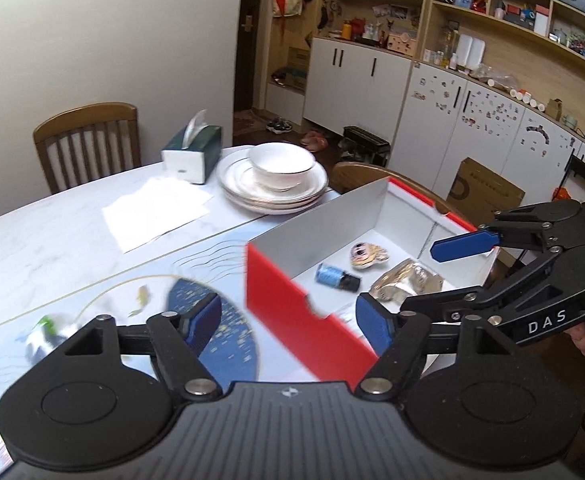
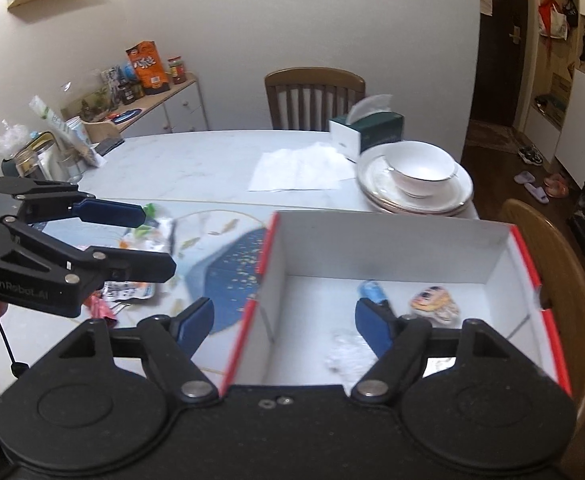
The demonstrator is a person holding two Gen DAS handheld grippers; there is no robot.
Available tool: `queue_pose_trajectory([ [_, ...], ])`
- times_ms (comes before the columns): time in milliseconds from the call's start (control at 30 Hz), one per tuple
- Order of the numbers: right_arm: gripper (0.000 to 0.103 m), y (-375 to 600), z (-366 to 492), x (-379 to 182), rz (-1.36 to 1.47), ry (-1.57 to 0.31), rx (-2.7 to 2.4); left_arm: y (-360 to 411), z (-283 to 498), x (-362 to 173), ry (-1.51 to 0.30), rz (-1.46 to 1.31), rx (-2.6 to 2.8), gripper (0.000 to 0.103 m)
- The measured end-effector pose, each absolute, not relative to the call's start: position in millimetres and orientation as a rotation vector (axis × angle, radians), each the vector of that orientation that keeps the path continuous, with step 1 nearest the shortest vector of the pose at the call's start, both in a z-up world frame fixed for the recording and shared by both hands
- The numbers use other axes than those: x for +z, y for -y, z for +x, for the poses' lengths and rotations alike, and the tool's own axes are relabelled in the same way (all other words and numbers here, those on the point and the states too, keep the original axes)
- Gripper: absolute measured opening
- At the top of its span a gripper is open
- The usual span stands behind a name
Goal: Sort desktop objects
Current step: 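Withdraw both tools from the box toward the pile of items on the table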
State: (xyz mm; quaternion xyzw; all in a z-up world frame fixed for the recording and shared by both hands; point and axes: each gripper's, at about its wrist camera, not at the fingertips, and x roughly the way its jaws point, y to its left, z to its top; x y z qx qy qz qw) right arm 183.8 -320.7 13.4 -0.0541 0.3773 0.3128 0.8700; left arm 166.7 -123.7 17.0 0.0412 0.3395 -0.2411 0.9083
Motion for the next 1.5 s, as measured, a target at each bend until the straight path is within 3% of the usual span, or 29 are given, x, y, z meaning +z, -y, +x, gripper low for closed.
queue_pose_trajectory([
  [200, 0.079, 289, 168, 14, -0.109, -0.785, 0.636, 77, 155, 15, -0.704, 0.057, -0.475, 0.076],
  [300, 0.079, 272, 160, 15, -0.107, -0.787, 0.633, 55, 151, 14, -0.698, 0.043, -0.461, 0.085],
  [467, 0.079, 244, 145, 10, -0.108, -0.801, 0.630, 20, 145, 10, -0.690, 0.034, -0.448, 0.088],
  [533, 0.079, 232, 139, 7, -0.110, -0.807, 0.626, 8, 144, 8, -0.688, 0.028, -0.442, 0.100],
  [567, 0.079, 227, 136, 6, -0.112, -0.809, 0.624, 2, 143, 7, -0.685, 0.026, -0.438, 0.102],
  [1500, 0.079, 105, 109, -59, -0.172, -0.885, 0.602, -128, 158, -72, -0.757, 0.156, -0.322, 0.103],
])
